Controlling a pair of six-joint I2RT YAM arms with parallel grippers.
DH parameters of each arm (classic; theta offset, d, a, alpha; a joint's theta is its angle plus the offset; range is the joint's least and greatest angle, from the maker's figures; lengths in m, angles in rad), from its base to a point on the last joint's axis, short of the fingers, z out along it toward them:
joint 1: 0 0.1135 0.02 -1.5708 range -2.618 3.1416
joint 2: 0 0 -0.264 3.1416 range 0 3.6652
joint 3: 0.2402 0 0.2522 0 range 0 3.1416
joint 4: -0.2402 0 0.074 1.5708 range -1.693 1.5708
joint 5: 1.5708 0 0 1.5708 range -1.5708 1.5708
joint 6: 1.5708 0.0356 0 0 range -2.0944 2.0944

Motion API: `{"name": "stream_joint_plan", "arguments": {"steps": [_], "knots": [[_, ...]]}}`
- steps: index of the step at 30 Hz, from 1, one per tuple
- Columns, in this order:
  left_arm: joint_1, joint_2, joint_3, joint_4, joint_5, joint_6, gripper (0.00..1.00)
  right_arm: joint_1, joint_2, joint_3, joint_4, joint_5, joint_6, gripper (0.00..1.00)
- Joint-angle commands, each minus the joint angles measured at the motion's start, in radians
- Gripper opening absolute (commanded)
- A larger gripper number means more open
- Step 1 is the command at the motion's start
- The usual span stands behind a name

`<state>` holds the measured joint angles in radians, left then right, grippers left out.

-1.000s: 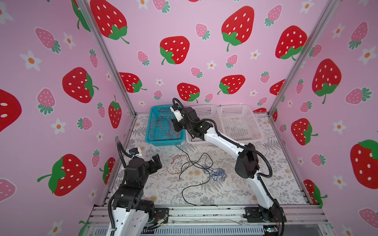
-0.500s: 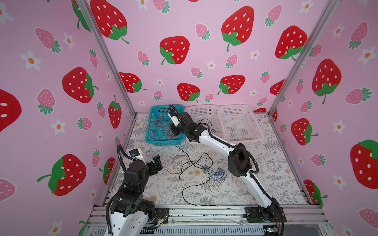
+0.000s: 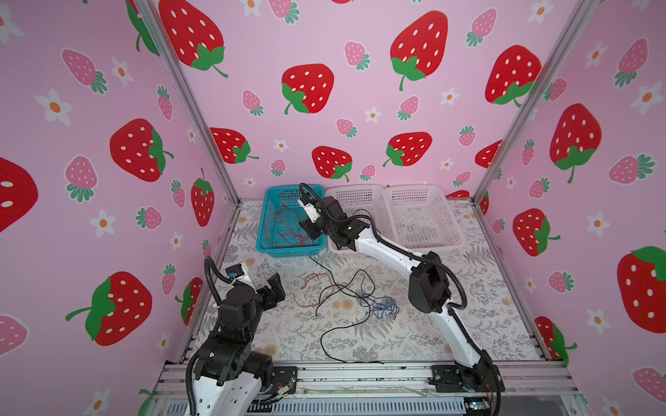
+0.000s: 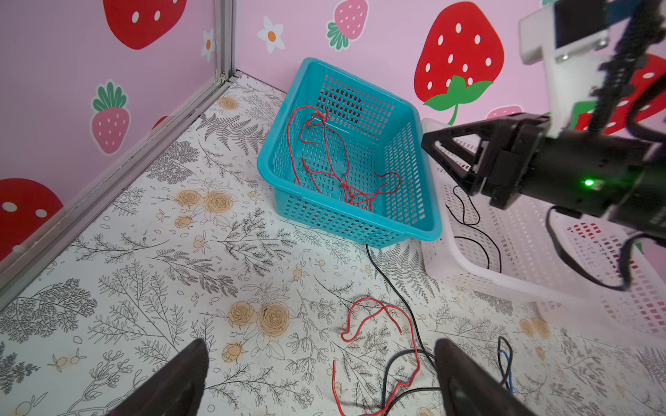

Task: Untangle the cables
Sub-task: 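Open the right gripper to drop the red cable into the teal basket, then move the right gripper back to the tangle and grasp a black cable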

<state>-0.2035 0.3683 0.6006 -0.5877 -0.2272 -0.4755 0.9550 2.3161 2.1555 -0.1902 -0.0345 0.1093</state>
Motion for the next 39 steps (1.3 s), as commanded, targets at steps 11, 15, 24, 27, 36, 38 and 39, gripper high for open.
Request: {"name": "stream_joint_plan", "arguments": {"steps": [11, 15, 24, 27, 36, 38, 39], "knots": [[-0.006, 0.052, 0.013, -0.009, 0.023, 0.001, 0.99, 0.074, -0.73, -0.955, 0.183, 0.134, 0.091, 0.69], [-0.006, 0.053, 0.014, -0.009, 0.03, 0.003, 0.99, 0.075, -0.82, -1.141, 0.227, 0.102, 0.236, 0.69], [-0.009, 0.058, 0.013, -0.007, 0.038, 0.005, 0.99, 0.074, -0.782, -1.315, 0.408, 0.033, 0.569, 0.67], [-0.011, 0.059, 0.013, -0.009, 0.04, 0.004, 1.0, 0.074, -0.74, -1.3, 0.416, 0.059, 0.631, 0.66], [-0.017, 0.059, 0.013, -0.007, 0.04, 0.006, 1.0, -0.001, -0.633, -1.334, 0.546, -0.047, 0.809, 0.64], [-0.017, 0.06, 0.013, -0.007, 0.042, 0.006, 1.0, -0.021, -0.61, -1.341, 0.601, -0.093, 0.826, 0.61], [-0.017, 0.061, 0.012, -0.008, 0.042, 0.006, 1.0, -0.025, -0.601, -1.335, 0.618, -0.106, 0.824, 0.59]]}}
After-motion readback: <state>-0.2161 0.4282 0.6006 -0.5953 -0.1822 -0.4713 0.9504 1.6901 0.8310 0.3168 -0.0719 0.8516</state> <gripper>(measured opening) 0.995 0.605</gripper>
